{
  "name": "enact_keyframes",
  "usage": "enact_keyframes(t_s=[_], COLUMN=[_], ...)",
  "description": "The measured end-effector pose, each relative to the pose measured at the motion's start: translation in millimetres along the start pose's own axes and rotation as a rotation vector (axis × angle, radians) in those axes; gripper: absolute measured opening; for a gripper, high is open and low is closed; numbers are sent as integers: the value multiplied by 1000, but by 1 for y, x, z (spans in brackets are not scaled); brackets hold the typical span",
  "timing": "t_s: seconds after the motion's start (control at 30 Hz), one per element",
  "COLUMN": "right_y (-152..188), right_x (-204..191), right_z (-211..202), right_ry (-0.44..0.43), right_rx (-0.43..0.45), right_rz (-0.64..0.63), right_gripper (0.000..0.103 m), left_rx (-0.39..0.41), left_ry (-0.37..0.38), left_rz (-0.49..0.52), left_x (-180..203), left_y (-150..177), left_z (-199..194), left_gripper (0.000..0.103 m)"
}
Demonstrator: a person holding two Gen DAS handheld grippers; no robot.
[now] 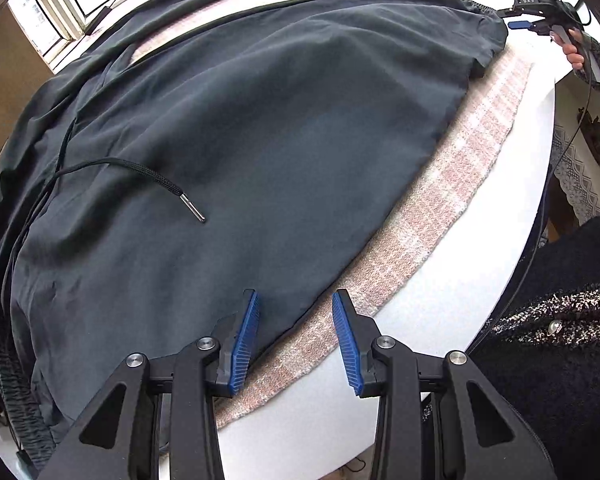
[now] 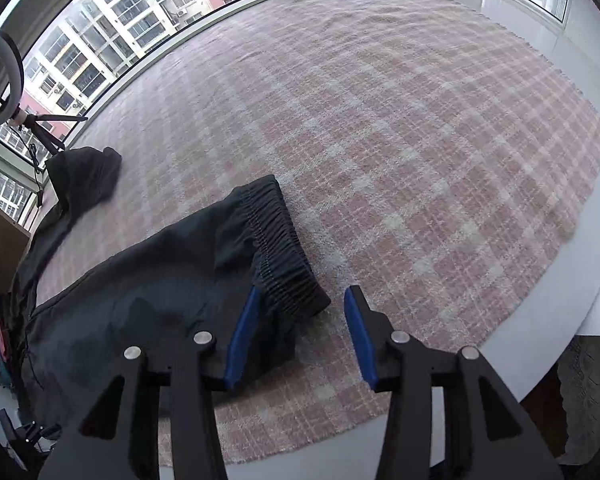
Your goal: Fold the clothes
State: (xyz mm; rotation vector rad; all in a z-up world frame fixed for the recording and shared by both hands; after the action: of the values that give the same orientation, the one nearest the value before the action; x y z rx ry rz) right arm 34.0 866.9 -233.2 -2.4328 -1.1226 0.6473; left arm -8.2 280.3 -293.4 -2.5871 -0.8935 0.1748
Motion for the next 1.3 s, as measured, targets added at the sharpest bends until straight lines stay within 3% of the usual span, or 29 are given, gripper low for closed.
enact_keyframes(t_s=[0.2,0.23,0.27,0.33,0.43,0.53,0.57,0.6,0.63,0.87,0.93,1.03,1.13,1.2,1.3], right_y=[19,17,15,15,18,20,19,19,17,-20,-24,-14,0,3,-18], right_x=[-2,-2,-3,-4,-9,-18,-21,-24,-25,-21,-22,-21,-16,-14,-25], right_z=[23,22,22,21,23,29,29,30,29,-14,-18,-5,8,5,-33], right_ry=[1,6,-1,-33,-92,-90,-82,-73,-67,-92,-62,8,65,83,59], right_rx=[-32,-17,-12,-12,-24,-27,-20,-16,-11,81,82,33,-55,-87,-23], right_rz=[51,55,67,100,122,79,52,27,16,10,-13,-62,-68,-62,-90], right_gripper=[46,46,47,47,47,46,34,11,7,6,6,7,15,17,23], left_rx=[-5,-4,0,9,16,37,45,57,71,131,129,62,-26,-35,33], left_ry=[22,30,45,68,66,67,68,69,68,117,146,161,128,102,27], left_rz=[-11,-8,-7,-17,-53,-84,-87,-87,-86,-156,-149,-144,-166,-159,-168], left_x=[-5,-5,-4,-4,-10,-16,-17,-18,-18,-31,-31,-3,-14,-26,-66], left_y=[-2,-2,-2,-2,0,-1,-1,-2,-3,-12,-13,-19,-8,-8,-22], left_z=[1,0,-1,-4,-7,-14,-18,-23,-29,-77,-76,-41,-24,-35,-76], left_gripper=[35,31,17,6,4,2,2,2,1,1,1,5,8,11,33])
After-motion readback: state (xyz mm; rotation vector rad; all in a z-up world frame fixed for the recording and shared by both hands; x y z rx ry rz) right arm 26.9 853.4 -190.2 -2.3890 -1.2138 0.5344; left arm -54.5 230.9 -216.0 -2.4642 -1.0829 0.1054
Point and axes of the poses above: each gripper's, at about its wrist camera, not at the fingertips, and z roughly the way its jaws point, x to its right, y to its underside, the point moved 8 cm from there along z, roughly the way its jaws point, and after that the axes turned 13 degrees about x, right-handed, at the moved point
